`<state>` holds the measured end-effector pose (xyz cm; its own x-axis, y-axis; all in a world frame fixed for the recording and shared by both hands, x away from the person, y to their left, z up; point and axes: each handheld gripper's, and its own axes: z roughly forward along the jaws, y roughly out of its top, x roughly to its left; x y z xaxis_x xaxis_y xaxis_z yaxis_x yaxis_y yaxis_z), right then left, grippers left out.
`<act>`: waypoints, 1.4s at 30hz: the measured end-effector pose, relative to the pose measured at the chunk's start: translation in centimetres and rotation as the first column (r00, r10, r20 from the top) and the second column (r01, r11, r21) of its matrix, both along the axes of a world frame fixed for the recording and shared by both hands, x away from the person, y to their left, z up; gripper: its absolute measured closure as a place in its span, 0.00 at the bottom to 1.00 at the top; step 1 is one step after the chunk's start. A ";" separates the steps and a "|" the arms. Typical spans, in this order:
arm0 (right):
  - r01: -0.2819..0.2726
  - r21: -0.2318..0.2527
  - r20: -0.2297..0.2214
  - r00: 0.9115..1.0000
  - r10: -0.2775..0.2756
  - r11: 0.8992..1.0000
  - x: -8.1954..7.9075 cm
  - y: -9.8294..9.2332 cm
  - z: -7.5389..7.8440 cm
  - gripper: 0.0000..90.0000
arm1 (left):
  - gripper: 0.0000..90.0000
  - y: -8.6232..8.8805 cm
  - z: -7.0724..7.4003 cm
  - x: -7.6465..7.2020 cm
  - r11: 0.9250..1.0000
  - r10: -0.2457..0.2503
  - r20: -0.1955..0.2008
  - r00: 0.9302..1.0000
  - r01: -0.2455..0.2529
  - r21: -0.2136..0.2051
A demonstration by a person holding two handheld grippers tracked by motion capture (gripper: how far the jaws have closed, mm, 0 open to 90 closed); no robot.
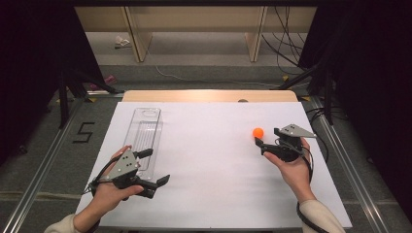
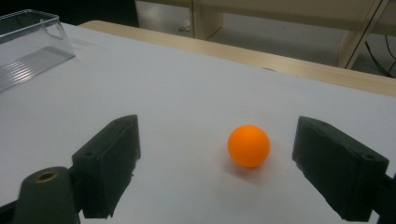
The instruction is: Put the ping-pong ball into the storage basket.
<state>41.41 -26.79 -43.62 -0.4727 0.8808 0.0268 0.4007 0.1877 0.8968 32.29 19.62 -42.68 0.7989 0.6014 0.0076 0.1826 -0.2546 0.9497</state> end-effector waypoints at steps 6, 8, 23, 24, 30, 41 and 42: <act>0.010 -0.003 -0.007 1.000 -0.010 1.000 0.6 -0.1 -0.2 0.18 | 0.00 -0.1 0.0 0.0 1.000 -0.001 -0.001 1.000 0.001 -0.001; 0.013 -0.006 -0.008 1.000 -0.013 1.000 0.9 -0.1 -0.3 0.18 | 0.00 0.0 0.0 0.0 1.000 -0.001 0.000 1.000 0.001 0.000; 0.029 -0.020 -0.031 0.999 -0.030 0.999 2.5 0.1 -0.9 0.18 | 0.00 0.0 0.0 0.0 1.000 -0.001 0.000 1.000 0.001 0.000; 0.031 -0.021 -0.035 0.999 -0.031 0.999 2.7 0.1 -0.9 0.18 | 0.00 0.0 0.0 0.0 1.000 -0.001 0.002 1.000 0.001 0.001; 0.040 -0.029 -0.047 0.998 -0.041 0.999 3.5 0.1 -1.3 0.18 | 0.00 0.1 0.0 0.0 1.000 -0.001 0.002 1.000 0.001 0.001; 0.056 -0.035 -0.055 0.997 -0.058 0.998 4.3 0.0 -1.6 0.18 | 0.00 0.1 0.0 0.0 1.000 0.001 0.004 1.000 -0.001 0.001; 0.057 -0.035 -0.056 0.997 -0.059 0.998 4.4 0.1 -1.6 0.18 | 0.00 0.1 0.0 0.0 1.000 0.001 0.004 1.000 -0.001 0.002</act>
